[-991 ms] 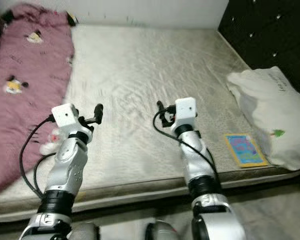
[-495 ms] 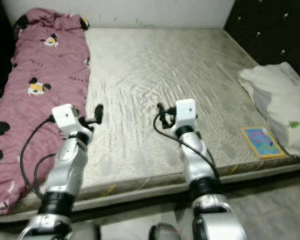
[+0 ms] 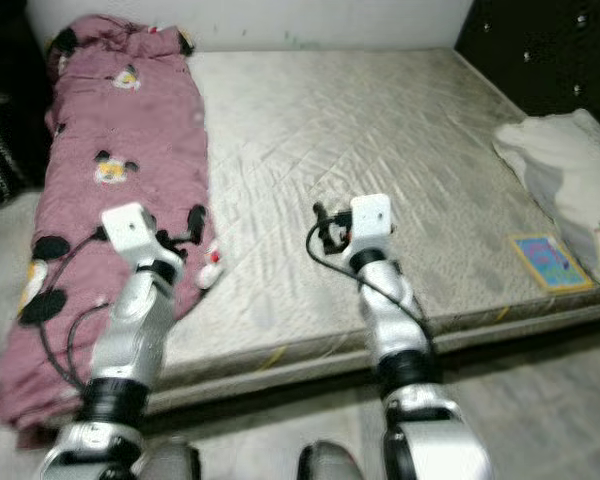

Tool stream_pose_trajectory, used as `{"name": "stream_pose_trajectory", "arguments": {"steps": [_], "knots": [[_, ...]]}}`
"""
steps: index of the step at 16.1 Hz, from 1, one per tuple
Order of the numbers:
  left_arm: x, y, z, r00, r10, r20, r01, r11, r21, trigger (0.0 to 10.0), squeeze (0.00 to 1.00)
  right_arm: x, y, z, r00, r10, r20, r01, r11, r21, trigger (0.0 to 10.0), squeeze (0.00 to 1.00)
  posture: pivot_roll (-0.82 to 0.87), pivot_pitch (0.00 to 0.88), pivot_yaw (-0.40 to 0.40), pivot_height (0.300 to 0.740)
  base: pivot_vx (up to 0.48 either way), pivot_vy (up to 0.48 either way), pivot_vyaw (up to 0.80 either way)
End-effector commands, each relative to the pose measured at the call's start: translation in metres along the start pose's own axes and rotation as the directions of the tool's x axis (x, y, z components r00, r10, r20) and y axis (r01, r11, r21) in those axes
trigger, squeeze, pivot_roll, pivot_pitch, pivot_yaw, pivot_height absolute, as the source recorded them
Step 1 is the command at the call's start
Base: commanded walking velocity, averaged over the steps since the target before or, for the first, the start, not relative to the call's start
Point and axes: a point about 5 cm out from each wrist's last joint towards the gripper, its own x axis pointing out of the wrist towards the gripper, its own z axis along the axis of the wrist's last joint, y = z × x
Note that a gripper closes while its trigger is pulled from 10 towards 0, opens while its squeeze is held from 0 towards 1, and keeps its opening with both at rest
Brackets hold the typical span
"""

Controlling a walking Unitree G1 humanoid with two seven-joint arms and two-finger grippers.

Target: Clean up the room

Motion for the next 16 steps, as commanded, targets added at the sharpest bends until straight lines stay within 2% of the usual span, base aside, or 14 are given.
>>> {"name": "stream_pose_trajectory", "arguments": {"steps": [1, 6, 9, 12, 16], "knots": [[0.0012, -0.0012, 0.0019, 1.000, 0.000, 0.002, 0.000, 1.000, 0.006, 10.0, 0.00, 0.0020, -0.0010, 0.0040, 1.000, 0.003, 0.012, -0.003, 1.000, -0.011, 10.0, 0.00, -0.02, 0.076, -0.068, 0.740, 0.000, 0.472, 0.00], [0.0016, -0.0012, 0.0012, 1.000, 0.001, -0.003, -0.001, 1.000, 0.006, 10.0, 0.00, 0.0021, 0.0000, 0.0044, 1.000, 0.013, 0.015, -0.013, 1.000, -0.026, 10.0, 0.00, -0.02, 0.076, -0.068, 0.740, 0.000, 0.472, 0.00], [0.0016, -0.0010, 0.0010, 1.000, 0.002, -0.005, -0.002, 1.000, 0.006, 10.0, 0.00, 0.0022, 0.0010, 0.0043, 1.000, 0.016, 0.015, -0.016, 0.999, -0.028, 10.0, 0.00, -0.02, 0.076, -0.068, 0.740, 0.000, 0.471, 0.68], [0.0016, -0.0019, 0.0016, 1.000, 0.000, 0.002, 0.000, 1.000, 0.006, 10.0, 0.00, 0.0028, 0.0000, 0.0049, 1.000, 0.013, 0.015, -0.013, 1.000, -0.018, 10.0, 0.00, -0.02, 0.081, -0.066, 0.740, 0.000, 0.469, 0.00], [0.0026, -0.0090, 0.0094, 0.999, -0.032, 0.031, 0.032, 0.999, -0.001, 10.0, 0.00, 0.0016, -0.0038, 0.0062, 1.000, -0.008, 0.027, 0.009, 1.000, -0.018, 10.0, 0.00, -0.03, 0.077, -0.065, 0.740, 0.000, 0.000, 0.00]]}}
